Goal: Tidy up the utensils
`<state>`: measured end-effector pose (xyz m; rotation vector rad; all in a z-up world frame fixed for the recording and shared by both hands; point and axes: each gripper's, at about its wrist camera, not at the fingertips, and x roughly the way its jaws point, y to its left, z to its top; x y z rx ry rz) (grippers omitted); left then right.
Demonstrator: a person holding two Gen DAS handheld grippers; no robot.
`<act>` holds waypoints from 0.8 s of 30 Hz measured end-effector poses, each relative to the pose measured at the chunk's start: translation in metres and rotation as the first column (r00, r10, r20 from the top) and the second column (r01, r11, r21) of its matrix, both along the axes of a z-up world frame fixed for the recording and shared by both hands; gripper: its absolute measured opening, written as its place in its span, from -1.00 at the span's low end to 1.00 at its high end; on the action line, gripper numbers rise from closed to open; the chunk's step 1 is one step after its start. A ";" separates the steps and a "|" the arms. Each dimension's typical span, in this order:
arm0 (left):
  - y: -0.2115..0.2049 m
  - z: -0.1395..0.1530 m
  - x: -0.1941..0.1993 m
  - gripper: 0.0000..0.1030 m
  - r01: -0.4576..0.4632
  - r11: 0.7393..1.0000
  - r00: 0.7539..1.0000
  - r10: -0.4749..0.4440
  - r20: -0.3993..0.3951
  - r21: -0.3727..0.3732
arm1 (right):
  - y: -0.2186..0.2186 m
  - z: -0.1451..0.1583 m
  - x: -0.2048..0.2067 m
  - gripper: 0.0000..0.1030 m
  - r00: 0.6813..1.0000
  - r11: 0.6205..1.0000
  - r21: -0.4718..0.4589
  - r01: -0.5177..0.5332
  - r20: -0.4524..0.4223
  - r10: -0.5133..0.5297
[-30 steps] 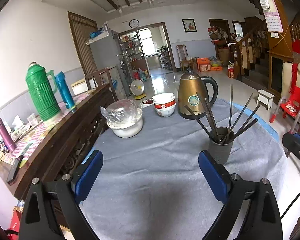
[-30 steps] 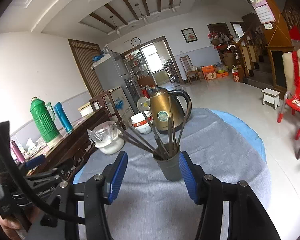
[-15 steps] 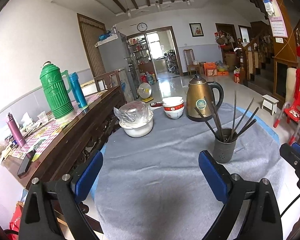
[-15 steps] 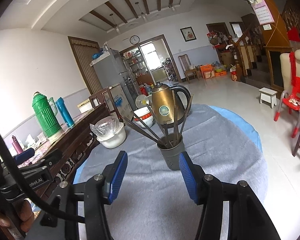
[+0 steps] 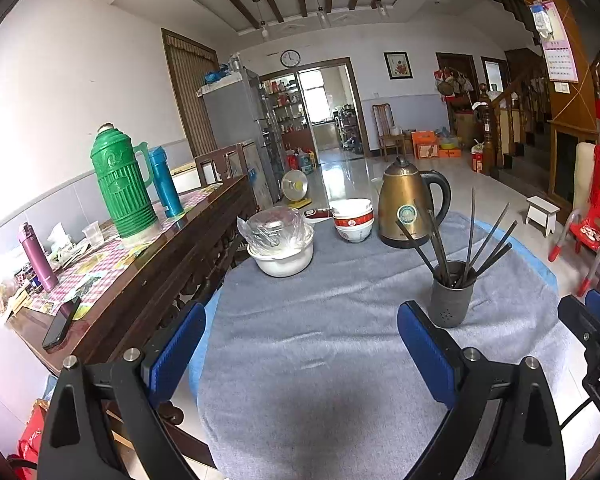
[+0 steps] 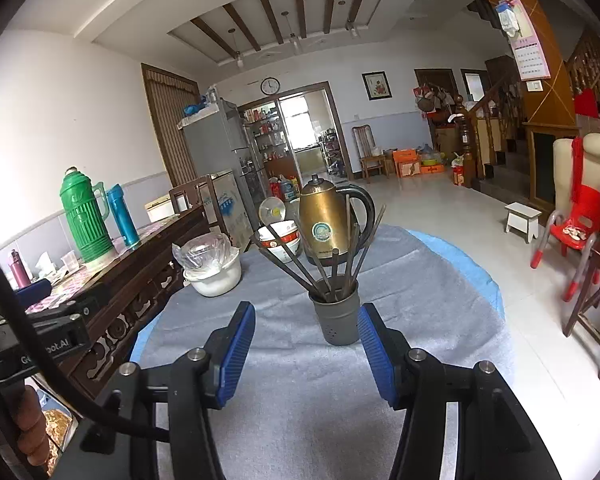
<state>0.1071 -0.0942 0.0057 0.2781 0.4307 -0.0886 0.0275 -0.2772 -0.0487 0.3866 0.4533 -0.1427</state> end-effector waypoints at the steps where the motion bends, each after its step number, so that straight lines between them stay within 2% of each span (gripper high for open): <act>1: 0.000 0.000 0.000 0.88 -0.001 1.000 1.000 0.001 0.001 0.000 | 0.000 0.000 0.000 0.12 1.000 1.000 0.001 0.000 0.000 0.000; 24: 0.003 0.004 -0.005 0.89 -0.008 1.000 1.000 0.008 0.013 -0.001 | 0.005 0.001 -0.004 0.12 1.000 1.000 -0.004 -0.006 0.004 0.006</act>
